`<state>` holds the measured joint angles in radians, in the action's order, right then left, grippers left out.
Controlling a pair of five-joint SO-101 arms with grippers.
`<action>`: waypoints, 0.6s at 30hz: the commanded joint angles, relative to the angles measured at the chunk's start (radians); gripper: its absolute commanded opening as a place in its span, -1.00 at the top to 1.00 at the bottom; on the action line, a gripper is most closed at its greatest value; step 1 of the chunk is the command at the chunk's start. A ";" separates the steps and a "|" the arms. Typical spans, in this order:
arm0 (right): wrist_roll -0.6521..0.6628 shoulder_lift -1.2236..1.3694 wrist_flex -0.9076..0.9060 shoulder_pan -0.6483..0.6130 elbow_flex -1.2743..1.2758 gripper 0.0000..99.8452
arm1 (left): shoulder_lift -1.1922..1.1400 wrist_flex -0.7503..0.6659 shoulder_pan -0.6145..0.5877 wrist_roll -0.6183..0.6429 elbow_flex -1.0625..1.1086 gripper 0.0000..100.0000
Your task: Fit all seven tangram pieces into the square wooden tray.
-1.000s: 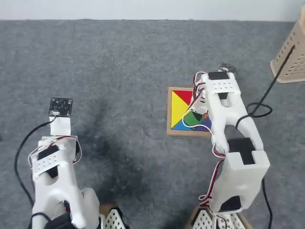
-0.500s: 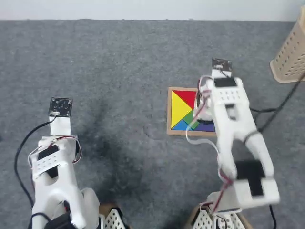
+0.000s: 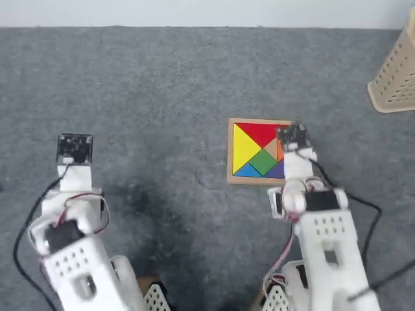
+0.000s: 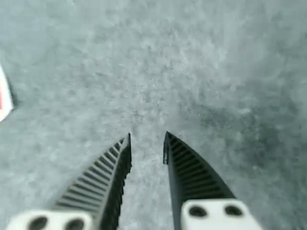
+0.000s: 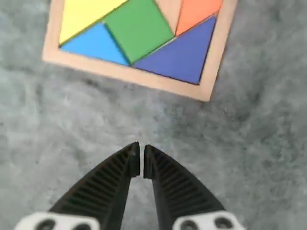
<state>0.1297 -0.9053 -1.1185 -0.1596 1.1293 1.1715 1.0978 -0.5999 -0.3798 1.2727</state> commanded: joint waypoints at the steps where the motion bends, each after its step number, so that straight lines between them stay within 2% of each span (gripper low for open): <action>1: 0.071 -0.197 0.008 0.015 0.078 0.98 | 0.275 0.146 -0.002 0.018 -0.030 0.78; 8: 0.163 -0.486 -0.065 0.015 0.235 0.98 | 0.502 0.109 -0.003 0.018 0.163 0.78; 13: 0.175 -0.687 -0.120 0.022 0.350 0.98 | 0.658 0.115 -0.008 0.020 0.340 0.78; 15: 0.173 -0.783 -0.119 0.022 0.419 0.98 | 0.652 0.117 -0.002 0.020 0.417 0.78; 18: 0.173 -0.926 -0.110 0.022 0.548 0.98 | 0.628 0.141 -0.005 0.012 0.414 0.78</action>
<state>0.2908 -1.7062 -1.2290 -0.1611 1.6065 1.8021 1.2359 -0.6030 -0.3736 1.6778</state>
